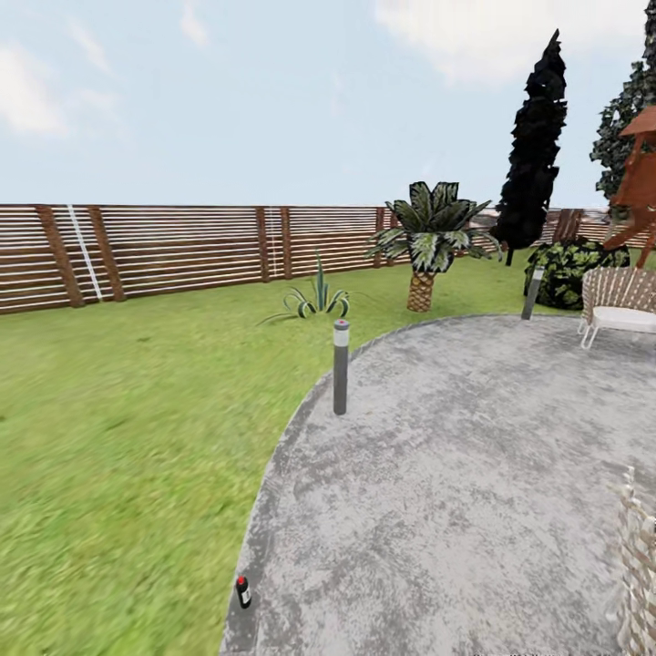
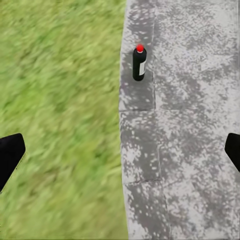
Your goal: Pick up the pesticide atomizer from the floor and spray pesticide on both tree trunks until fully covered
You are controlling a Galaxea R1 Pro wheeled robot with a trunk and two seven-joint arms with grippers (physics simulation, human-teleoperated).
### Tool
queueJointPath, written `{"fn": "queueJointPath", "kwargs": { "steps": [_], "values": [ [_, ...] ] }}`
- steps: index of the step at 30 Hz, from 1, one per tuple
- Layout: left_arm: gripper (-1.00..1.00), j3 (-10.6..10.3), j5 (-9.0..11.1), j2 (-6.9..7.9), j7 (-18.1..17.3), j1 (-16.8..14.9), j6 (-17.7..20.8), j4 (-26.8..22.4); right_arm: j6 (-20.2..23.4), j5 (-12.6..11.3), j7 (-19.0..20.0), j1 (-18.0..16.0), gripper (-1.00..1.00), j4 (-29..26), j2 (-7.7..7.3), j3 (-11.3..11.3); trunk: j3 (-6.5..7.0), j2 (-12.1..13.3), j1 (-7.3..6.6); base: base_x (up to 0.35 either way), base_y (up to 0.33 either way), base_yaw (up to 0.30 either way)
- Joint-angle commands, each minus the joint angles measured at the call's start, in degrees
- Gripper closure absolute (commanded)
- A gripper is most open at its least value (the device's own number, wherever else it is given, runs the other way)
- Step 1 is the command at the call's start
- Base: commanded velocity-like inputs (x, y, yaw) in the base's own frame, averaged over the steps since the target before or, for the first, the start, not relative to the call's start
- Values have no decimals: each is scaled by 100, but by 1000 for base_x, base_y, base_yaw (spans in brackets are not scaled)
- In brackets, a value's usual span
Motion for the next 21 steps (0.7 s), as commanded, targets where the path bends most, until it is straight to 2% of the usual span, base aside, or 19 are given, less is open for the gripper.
{"fn": "queueJointPath", "kwargs": {
  "steps": [1,10,16,21],
  "values": [
    [-100,0,0,0,0,0,0,0,-1,0,6,0,-100,0,0,3,0,0,0,138,289,-267],
    [-100,0,-4,0,0,0,0,1,-3,0,13,0,-100,4,-3,13,0,0,0,139,288,-267],
    [-100,0,-2,0,-1,0,0,0,-3,0,12,0,-100,9,-3,16,0,0,0,99,199,-267],
    [-100,0,5,0,-8,0,0,0,-3,0,0,0,-100,6,-3,10,0,0,0,3,270,-28]
  ]
}}
